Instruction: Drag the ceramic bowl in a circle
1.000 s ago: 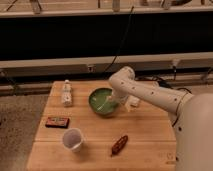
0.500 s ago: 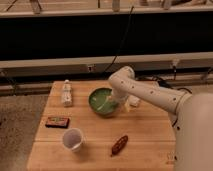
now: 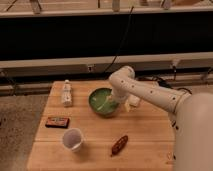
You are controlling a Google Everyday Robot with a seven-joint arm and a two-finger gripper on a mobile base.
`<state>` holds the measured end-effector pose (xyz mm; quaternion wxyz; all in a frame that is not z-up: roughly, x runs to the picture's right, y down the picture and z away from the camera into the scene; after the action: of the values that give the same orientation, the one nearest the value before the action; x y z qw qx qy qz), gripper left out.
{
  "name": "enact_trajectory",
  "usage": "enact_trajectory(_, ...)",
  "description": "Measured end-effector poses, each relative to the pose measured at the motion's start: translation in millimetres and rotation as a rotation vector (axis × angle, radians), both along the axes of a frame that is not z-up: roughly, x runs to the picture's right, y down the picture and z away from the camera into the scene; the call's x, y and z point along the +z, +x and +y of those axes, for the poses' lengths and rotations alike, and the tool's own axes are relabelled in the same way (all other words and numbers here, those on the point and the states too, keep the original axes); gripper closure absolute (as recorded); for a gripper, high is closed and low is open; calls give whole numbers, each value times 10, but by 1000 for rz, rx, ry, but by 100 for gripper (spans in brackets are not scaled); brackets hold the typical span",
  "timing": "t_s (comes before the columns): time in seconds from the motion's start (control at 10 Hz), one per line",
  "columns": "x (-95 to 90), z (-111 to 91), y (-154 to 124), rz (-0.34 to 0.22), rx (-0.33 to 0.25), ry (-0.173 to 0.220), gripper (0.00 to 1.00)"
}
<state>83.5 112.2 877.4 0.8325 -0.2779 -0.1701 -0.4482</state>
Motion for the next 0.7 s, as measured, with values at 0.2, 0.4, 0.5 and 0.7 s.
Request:
enact_trajectory(0.2,3,4,-2,-7,-1,-8,20)
enact_trajectory(0.4,4,7,-6,-13,-3,-13,20)
enact_trajectory(0.5,6,11,-6,-16,-4,-15,20)
enact_trajectory(0.7,14,22,3,-27,-7,-28,20)
